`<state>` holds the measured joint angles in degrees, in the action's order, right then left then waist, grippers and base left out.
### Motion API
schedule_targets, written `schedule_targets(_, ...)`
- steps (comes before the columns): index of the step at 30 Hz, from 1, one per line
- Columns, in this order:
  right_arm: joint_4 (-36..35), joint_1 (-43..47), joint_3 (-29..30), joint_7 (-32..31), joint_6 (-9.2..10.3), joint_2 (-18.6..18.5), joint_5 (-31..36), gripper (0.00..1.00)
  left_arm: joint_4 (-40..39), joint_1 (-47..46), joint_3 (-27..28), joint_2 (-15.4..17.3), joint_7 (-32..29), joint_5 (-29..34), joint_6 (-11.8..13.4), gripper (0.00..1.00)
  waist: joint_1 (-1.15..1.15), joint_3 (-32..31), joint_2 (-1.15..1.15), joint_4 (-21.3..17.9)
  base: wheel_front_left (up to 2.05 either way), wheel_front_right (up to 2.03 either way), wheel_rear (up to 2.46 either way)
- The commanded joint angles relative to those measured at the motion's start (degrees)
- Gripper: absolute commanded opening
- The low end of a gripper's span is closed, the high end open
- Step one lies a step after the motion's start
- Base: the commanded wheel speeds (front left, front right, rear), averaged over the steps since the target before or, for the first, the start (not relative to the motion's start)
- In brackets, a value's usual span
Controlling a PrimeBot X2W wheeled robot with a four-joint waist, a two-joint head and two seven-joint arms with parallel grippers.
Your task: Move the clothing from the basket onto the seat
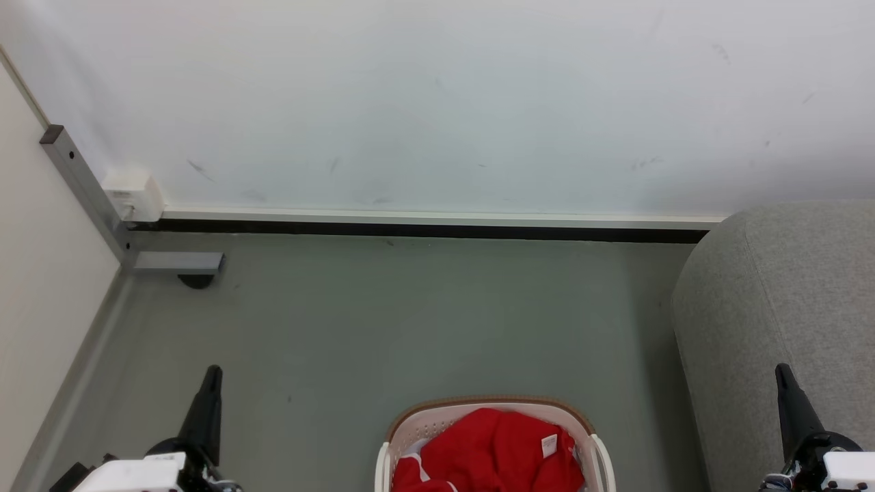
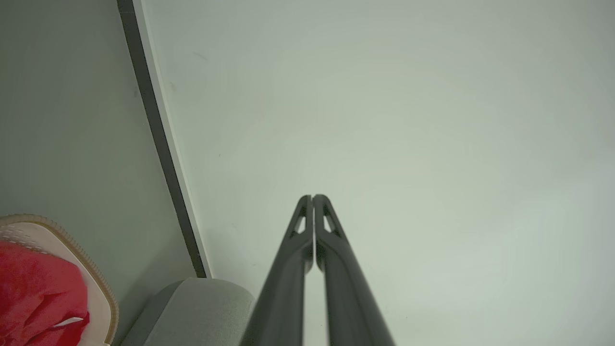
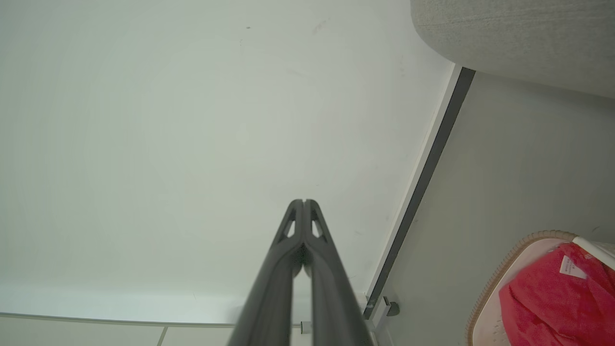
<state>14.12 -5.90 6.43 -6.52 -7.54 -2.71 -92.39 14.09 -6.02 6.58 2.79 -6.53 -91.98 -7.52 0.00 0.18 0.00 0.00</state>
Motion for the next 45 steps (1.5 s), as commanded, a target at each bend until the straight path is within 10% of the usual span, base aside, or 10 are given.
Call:
schedule_targets(1,-0.29,-0.79,0.20,-0.17,0.13,-0.42,-0.01,0.00,-0.20,-0.49,0.03,0.16,-0.15,-0.82,-0.06,0.00,0.00,0.00,0.00,0.00,0.00,0.00,0.00)
schedule_targets(37,-0.29,-0.80,0.20,-0.17,0.13,-0.42,0.00,0.00,-0.20,-0.49,0.03,0.16,-0.15,-0.83,-0.06,0.00,0.00,0.00,0.00,0.00,0.00,0.00,0.00)
schedule_targets(38,-0.01,0.00,-0.01,0.02,0.00,0.00,0.00,1.00,0.00,0.00,-0.01,0.00,0.02,0.01,0.00,1.00,0.00,0.00,0.00,0.00,0.00,0.00,0.00)
schedule_targets(45,0.12,1.08,-1.04,1.62,-0.01,0.32,1.48,1.00,0.86,0.52,-1.53,-0.21,1.64,0.58,0.00,1.00,0.00,0.04,0.00,0.00,0.00,0.00,0.00)
